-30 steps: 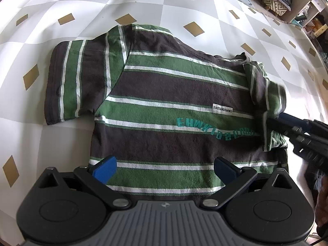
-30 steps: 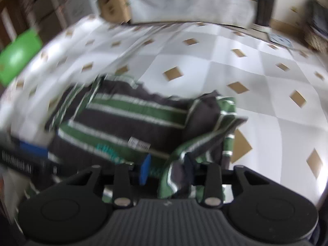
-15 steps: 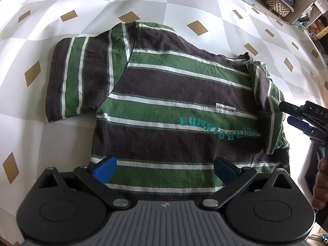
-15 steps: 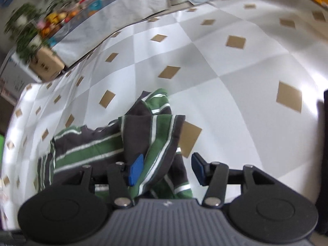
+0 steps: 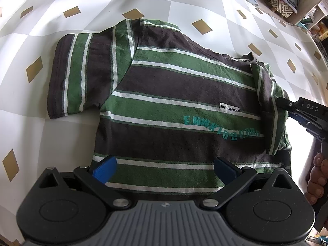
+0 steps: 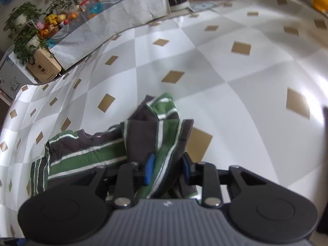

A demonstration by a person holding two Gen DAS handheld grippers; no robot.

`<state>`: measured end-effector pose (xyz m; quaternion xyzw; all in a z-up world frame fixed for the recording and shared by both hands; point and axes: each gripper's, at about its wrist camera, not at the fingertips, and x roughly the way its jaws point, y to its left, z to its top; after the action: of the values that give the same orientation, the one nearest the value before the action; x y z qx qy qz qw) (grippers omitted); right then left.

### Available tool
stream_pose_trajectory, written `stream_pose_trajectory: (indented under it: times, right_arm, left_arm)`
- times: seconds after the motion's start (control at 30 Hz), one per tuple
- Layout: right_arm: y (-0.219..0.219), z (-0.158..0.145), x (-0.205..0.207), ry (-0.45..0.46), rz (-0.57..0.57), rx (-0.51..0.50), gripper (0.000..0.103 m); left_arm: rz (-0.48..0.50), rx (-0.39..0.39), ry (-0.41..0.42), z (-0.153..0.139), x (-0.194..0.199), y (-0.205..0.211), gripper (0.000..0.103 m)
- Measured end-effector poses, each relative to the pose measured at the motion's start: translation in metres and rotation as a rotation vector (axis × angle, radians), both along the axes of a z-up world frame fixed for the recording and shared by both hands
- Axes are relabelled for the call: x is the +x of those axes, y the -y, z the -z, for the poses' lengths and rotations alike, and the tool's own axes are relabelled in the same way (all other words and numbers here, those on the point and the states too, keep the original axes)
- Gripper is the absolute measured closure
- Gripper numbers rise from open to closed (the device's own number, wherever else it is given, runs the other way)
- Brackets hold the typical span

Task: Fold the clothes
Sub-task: 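Grasp the sleeve with the right gripper and fold it over the shirt body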

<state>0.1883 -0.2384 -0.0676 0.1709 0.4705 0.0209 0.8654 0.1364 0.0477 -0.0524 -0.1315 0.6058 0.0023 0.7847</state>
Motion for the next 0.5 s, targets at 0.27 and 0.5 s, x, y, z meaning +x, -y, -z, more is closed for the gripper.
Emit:
stream_pose_trajectory:
  times: [0.27, 0.5]
  right_arm:
    - [-0.023, -0.016, -0.001, 0.058, -0.152, 0.104, 0.087]
    - [-0.053, -0.037, -0.006, 0.124, -0.317, 0.175, 0.077]
  left_arm:
    - [-0.021, 0.017, 0.007, -0.001, 0.000, -0.003, 0.002]
    - [-0.048, 0.045, 0.020, -0.003, 0.001, -0.009, 0.002]
